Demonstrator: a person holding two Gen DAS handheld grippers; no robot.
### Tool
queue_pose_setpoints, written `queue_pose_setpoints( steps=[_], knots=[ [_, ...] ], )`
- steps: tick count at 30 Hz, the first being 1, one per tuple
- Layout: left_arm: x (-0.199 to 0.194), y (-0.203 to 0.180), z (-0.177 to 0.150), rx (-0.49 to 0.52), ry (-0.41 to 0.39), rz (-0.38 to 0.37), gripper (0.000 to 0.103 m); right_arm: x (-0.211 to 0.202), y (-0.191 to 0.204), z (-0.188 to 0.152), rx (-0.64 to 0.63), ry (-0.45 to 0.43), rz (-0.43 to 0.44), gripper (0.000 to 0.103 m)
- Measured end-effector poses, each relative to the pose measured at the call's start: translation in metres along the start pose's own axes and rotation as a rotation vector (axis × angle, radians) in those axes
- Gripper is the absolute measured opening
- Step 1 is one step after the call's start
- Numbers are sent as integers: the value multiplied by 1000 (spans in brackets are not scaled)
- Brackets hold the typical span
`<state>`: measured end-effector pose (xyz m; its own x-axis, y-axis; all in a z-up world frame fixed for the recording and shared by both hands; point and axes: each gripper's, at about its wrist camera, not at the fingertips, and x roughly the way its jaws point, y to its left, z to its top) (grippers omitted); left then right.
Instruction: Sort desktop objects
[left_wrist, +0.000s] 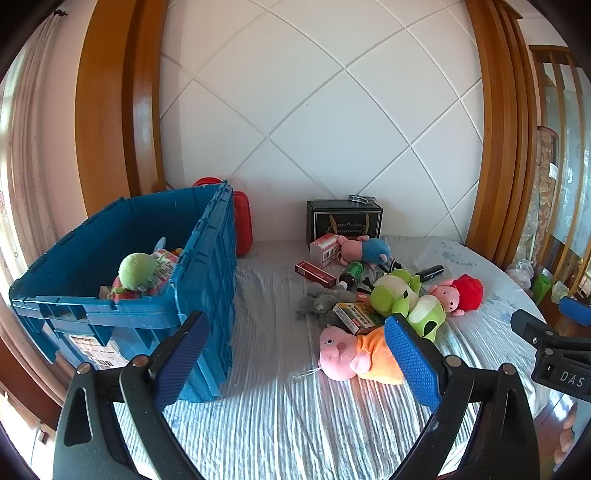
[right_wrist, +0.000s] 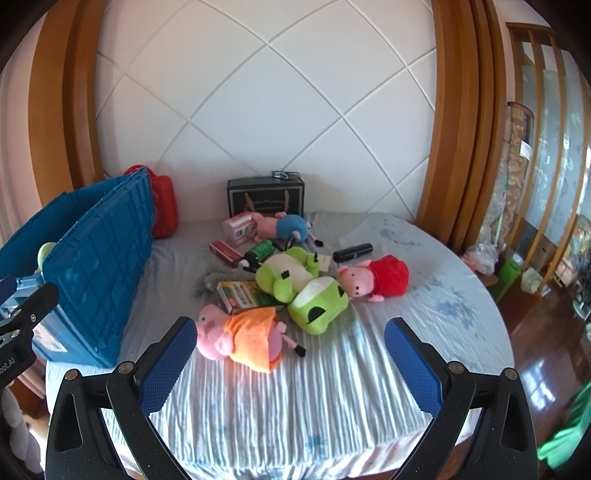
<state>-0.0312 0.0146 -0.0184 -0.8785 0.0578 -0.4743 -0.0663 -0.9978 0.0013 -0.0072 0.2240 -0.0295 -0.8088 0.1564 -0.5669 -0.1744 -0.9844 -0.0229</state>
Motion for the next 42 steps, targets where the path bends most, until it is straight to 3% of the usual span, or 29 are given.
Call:
queue_pose_setpoints(
  steps=[10,17,24,30,33,38,42],
  knots=[
    [37,-20,4,0,54,-3,97,32,-16,6,-3,38,-2,103],
    [93,-44,5,-21,141,18,97,83,-40,16,-21,84,21,103],
    [184,-53,-8,-68,306,102,97,172,-82,28,29,178,178,103],
    [242,-43,-40,-113,439,81,97,246,-104,12,128,333,299,103],
    [274,-44,-56,-76,493,59,97,264,-97,-5,121,408,305,103],
    [307,-50,-79,87,536,-69,97,275,-73,-25,170,443,322,103],
    [324,-55,-98,202,553,-131,97,286,-35,-49,106,488,234,103]
  ],
)
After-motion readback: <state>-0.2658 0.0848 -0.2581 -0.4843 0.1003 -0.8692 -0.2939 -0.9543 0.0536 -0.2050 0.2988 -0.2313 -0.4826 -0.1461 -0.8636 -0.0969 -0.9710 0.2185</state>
